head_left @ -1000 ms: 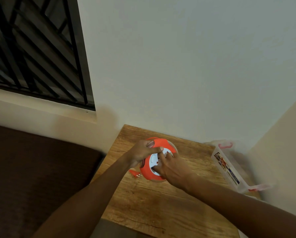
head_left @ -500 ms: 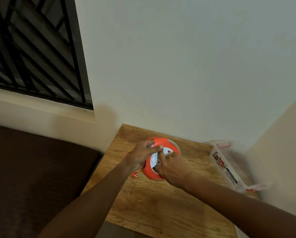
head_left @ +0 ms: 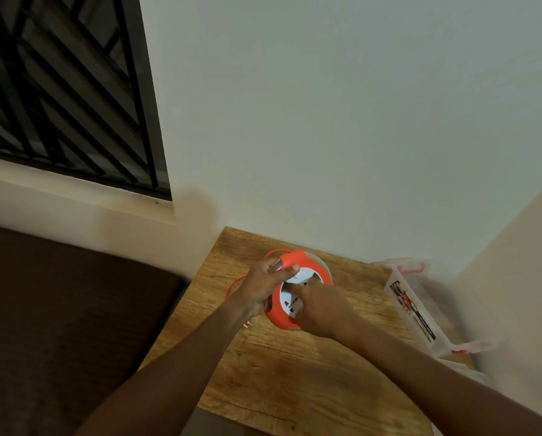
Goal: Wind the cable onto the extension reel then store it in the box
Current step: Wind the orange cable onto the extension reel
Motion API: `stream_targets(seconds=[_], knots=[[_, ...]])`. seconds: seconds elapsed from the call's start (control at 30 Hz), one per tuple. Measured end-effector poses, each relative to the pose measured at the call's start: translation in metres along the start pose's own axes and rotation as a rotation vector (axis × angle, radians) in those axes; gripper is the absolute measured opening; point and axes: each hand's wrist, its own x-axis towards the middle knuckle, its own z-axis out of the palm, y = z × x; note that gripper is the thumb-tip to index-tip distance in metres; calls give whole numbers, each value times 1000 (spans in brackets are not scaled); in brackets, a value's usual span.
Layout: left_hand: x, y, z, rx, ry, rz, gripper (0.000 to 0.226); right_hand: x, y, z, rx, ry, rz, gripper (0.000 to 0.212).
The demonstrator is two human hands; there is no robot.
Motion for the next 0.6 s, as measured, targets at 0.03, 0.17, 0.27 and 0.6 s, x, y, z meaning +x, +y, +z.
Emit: stream_targets(seconds=[0.03,0.17,0.27,0.6], knots=[[0,-1,0,3,-2,1,28,2,2,-1,130,-14,29,66],[0,-5,0,10,-3,19,30,6,7,-10,602,-76,212,58],[0,-4,4,-46,13,30,23,4,2,-8,473,-11,181,62],[2,7,-7,18,-124,31,25,6,14,-61,89,388,-33,34]])
